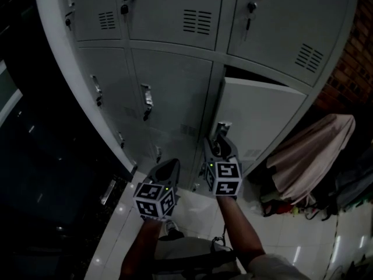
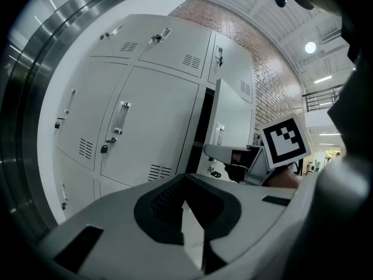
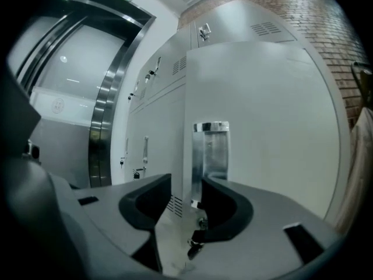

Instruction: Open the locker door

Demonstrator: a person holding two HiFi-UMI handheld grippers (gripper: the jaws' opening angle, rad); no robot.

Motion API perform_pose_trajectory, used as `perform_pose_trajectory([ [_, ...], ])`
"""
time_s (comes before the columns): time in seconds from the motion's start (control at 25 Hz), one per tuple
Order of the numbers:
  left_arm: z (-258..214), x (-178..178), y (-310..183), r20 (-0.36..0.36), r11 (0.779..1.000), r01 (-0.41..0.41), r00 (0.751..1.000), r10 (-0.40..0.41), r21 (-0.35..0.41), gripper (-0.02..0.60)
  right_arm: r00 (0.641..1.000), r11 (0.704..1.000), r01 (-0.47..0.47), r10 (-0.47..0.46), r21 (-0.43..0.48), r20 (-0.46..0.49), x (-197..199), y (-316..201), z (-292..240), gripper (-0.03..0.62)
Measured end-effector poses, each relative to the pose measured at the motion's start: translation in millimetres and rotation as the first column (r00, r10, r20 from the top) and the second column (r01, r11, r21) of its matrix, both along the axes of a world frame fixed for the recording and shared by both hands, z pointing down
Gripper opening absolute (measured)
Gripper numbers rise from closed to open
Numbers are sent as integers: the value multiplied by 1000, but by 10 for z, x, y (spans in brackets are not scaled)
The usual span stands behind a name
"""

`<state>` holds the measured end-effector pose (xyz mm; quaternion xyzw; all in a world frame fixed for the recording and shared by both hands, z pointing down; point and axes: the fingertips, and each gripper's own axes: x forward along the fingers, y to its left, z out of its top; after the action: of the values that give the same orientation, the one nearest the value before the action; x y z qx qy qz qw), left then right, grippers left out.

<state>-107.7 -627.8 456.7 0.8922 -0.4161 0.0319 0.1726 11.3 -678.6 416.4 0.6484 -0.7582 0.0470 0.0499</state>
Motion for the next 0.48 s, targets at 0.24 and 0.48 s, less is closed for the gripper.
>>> perform_pose_trajectory([
  [0.24,8,102,191,-8,1000,21,1000,-21,1,-2,999,999,37,-37,16,-20,-11,424,-34,141],
  [0.48,62,233,445,-4,999,33,999,-33,-9,-2,997,997,73,-73,28,-11,27,750,-47,141],
])
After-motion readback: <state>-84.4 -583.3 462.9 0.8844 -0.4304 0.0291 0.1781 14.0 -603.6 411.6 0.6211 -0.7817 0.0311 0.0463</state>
